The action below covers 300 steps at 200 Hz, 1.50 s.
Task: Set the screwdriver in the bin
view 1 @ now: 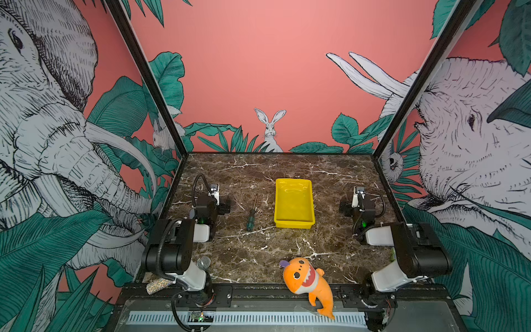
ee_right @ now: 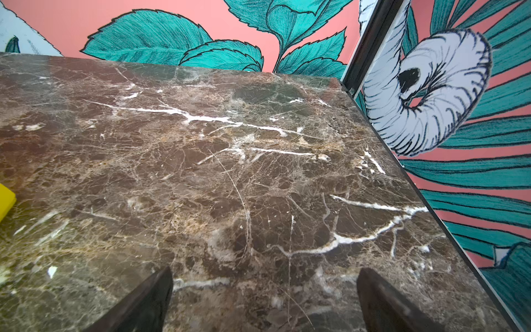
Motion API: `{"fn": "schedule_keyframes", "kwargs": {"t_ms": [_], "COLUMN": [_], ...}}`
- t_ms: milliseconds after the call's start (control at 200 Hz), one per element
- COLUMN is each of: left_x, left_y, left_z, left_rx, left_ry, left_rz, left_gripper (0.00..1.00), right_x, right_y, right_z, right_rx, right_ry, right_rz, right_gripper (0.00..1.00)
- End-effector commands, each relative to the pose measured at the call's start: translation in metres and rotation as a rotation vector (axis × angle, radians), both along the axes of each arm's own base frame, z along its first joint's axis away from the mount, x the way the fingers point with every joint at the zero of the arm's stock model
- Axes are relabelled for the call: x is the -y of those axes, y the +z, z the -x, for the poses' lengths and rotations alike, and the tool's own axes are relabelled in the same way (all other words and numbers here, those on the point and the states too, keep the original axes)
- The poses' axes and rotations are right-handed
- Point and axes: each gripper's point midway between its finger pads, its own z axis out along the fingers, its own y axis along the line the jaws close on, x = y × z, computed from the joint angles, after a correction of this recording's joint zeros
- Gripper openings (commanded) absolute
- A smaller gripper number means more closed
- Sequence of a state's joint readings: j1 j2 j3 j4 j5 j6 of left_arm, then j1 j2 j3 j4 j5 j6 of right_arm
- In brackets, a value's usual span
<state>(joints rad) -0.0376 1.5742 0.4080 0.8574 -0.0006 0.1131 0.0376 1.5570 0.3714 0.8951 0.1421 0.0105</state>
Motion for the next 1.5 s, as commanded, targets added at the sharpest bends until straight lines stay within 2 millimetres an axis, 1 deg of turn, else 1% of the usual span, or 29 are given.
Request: {"fn": "schedule_keyframes", "kwargs": {"t_ms": [0, 1096, 1136, 1156, 1196, 1246, 1321, 1411, 1436, 1496], "left_x": [0.000, -0.001, -0.001, -0.002, -0.003, -0.008, -0.013, -0.013, -0.010, -0.004], "left_y": [0.012, 0.012, 0.013, 0.017, 0.016, 0.028, 0.043, 0.078, 0.090, 0.111], "left_z": [-0.003, -0.004, -0.005, -0.007, -0.006, -0.009, -0.009, -0.012, -0.013, -0.009], "left_rx": [0.033, 0.030, 0.036, 0.047, 0.009, 0.020, -0.066, -0.071, -0.062, -0.072], "left_ry": [-0.002, 0.003, 0.004, 0.006, 0.012, 0.044, 0.081, 0.107, 0.103, 0.094], "left_rz": [-0.002, -0.002, -0.002, -0.006, -0.008, -0.012, -0.005, 0.056, 0.079, 0.146], "left_gripper": [1.00, 1.00, 1.00, 1.00, 1.00, 1.00, 1.00, 1.00, 1.00, 1.00], "right_x": [-0.002, -0.002, -0.002, -0.002, -0.001, -0.004, -0.005, 0.001, 0.002, 0.004], "right_y": [0.014, 0.013, 0.014, 0.014, 0.014, 0.015, 0.015, 0.025, 0.029, 0.038], "right_z": [-0.007, -0.007, -0.007, -0.007, -0.007, -0.007, -0.008, -0.007, -0.007, -0.003], "right_rx": [0.043, 0.042, 0.043, 0.043, 0.046, 0.048, 0.045, 0.037, 0.025, -0.039], "right_ry": [0.008, 0.007, 0.007, 0.008, 0.006, 0.020, 0.025, -0.008, -0.016, -0.035], "right_rz": [0.005, 0.004, 0.004, 0.005, 0.006, 0.005, 0.005, 0.006, 0.006, -0.012], "right_gripper": [0.99, 0.99, 0.99, 0.99, 0.99, 0.99, 0.99, 0.99, 0.99, 0.99]}}
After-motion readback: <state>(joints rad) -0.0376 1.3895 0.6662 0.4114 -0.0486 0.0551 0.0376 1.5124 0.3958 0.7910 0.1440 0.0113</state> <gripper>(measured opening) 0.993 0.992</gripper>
